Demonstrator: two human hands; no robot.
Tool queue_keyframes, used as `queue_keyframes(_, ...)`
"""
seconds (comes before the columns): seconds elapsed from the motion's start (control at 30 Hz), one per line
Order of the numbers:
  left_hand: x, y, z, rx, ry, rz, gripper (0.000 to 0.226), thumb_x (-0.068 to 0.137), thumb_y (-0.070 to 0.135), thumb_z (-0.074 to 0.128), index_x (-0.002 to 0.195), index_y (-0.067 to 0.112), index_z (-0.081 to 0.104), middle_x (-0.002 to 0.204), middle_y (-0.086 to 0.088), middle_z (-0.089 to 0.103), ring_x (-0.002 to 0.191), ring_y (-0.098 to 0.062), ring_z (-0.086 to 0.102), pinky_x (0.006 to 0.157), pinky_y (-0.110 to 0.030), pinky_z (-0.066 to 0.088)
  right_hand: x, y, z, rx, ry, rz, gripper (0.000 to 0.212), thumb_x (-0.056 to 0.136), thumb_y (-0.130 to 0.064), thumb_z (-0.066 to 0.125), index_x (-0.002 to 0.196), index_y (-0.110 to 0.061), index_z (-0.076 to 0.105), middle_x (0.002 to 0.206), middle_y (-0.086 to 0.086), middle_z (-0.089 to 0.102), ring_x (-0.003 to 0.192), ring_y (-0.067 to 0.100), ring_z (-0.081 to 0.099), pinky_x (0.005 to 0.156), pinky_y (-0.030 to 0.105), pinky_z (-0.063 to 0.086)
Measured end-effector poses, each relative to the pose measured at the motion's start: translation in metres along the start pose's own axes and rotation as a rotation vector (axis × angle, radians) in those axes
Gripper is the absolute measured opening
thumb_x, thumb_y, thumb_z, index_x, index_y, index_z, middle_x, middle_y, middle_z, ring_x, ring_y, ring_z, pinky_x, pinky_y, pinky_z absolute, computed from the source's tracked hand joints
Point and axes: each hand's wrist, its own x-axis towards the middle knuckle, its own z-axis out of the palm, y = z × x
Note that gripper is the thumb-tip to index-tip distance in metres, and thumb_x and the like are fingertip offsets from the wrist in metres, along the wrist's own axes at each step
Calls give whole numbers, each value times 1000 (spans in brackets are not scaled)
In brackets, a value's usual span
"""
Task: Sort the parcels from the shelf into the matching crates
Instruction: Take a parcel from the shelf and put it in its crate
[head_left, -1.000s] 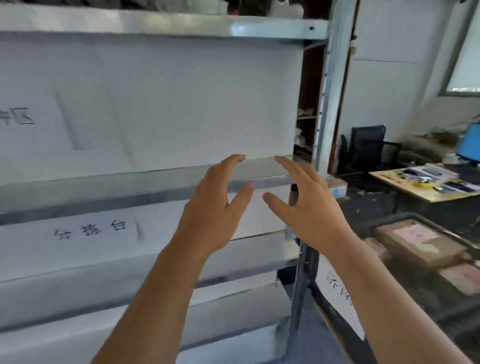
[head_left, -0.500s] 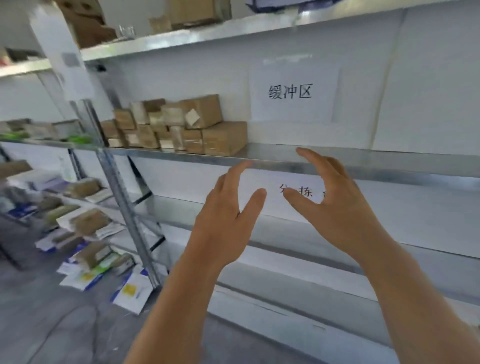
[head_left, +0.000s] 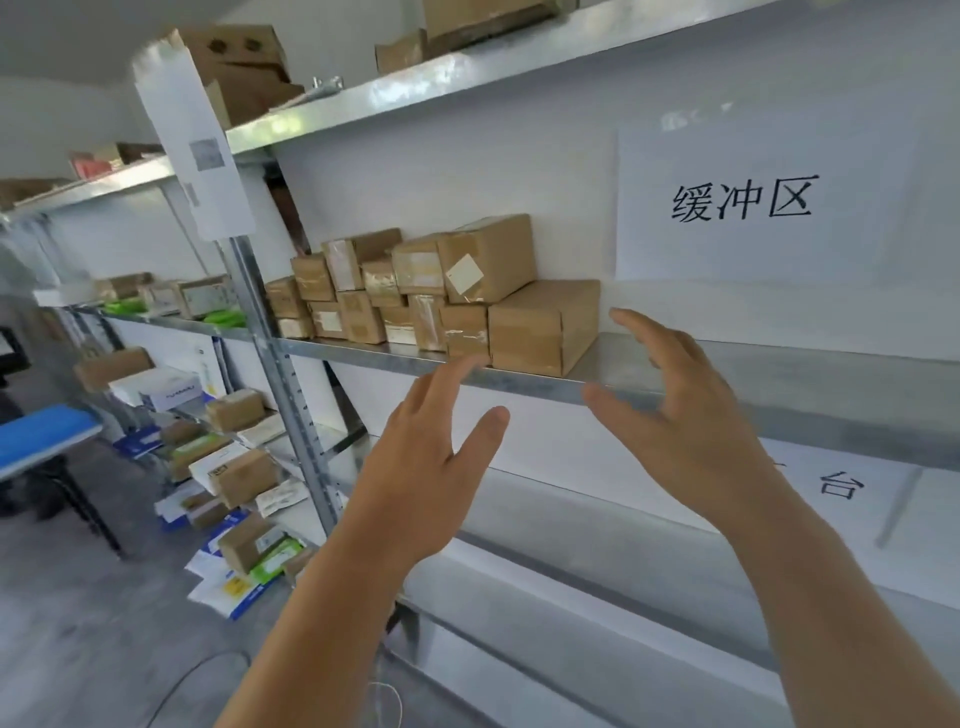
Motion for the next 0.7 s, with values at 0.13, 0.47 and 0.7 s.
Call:
queue_keyframes(0.13,61,-18,16,29,-28,-49,57,100,67,35,155,54,25,164,22,31,145,-11,40,118,-47,40,62,25,19,19,-8,25,68,91,-56,64,153,-53,34,150,-22,39,141,8,39,109,37,39)
queue_keyframes(0.47,173,-72,65,-27,-72,-59,51,105,60,41,153,52,29,161,20,37,142,-9,44,106,-33,37,143,75,65,-1,-71,124,64,94,-58,60,152,-55,33,150,-24,38,140,5,38,105,33,35)
queue_keyframes(0.7,198,-91,81,-230,89,-5,47,99,52,43,146,46,42,141,23,43,114,11,52,87,-17,47,168,83,98,-41,6,236,58,94,-72,50,148,-54,40,142,-26,44,133,6,48,110,40,44)
